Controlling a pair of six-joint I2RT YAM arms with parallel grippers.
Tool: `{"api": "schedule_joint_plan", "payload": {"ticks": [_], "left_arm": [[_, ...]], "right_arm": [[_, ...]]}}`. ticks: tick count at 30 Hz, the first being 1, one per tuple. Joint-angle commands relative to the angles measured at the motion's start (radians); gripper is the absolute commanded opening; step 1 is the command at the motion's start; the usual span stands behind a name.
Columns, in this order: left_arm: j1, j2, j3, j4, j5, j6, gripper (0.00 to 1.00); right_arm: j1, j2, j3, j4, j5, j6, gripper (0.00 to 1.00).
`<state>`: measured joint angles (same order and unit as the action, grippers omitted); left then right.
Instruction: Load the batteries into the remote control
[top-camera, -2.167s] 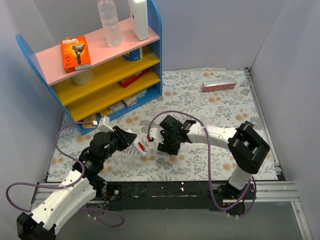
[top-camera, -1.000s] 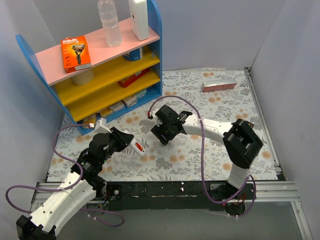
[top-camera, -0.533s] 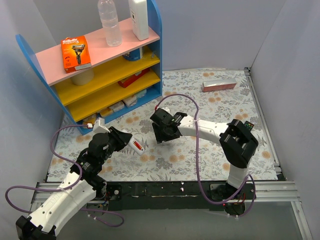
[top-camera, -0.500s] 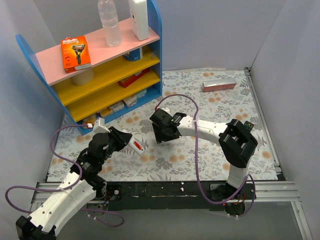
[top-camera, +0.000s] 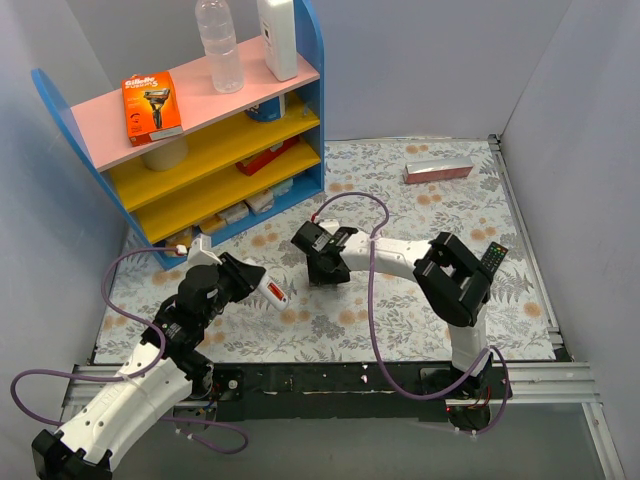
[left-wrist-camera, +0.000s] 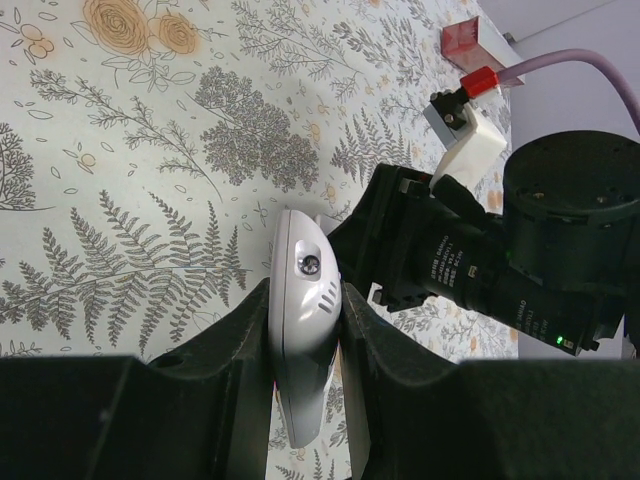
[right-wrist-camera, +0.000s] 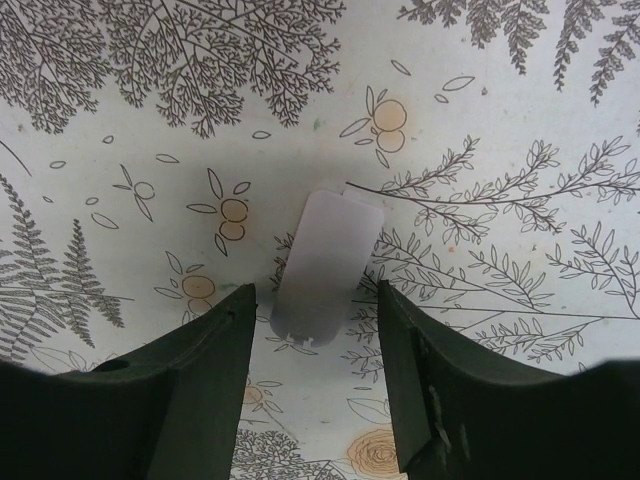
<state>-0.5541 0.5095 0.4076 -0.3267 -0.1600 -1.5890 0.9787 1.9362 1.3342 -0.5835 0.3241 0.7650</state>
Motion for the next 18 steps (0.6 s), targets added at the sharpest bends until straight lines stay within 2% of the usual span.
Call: {"api": "schedule_joint_plan", "payload": {"ticks": [1, 18], "left_arm": [[-0.006, -0.003, 0.042, 0.046, 0.017, 0.017, 0.0], [-0.004, 0.006, 0.031, 0.078, 0.039, 0.011, 0.0]], "right_arm": [[0.015, 0.026, 0.057, -0.026, 0.043, 0.04, 0.58], [0.015, -0.036, -0.081, -0.044, 0.053, 0.057, 0.48]]}}
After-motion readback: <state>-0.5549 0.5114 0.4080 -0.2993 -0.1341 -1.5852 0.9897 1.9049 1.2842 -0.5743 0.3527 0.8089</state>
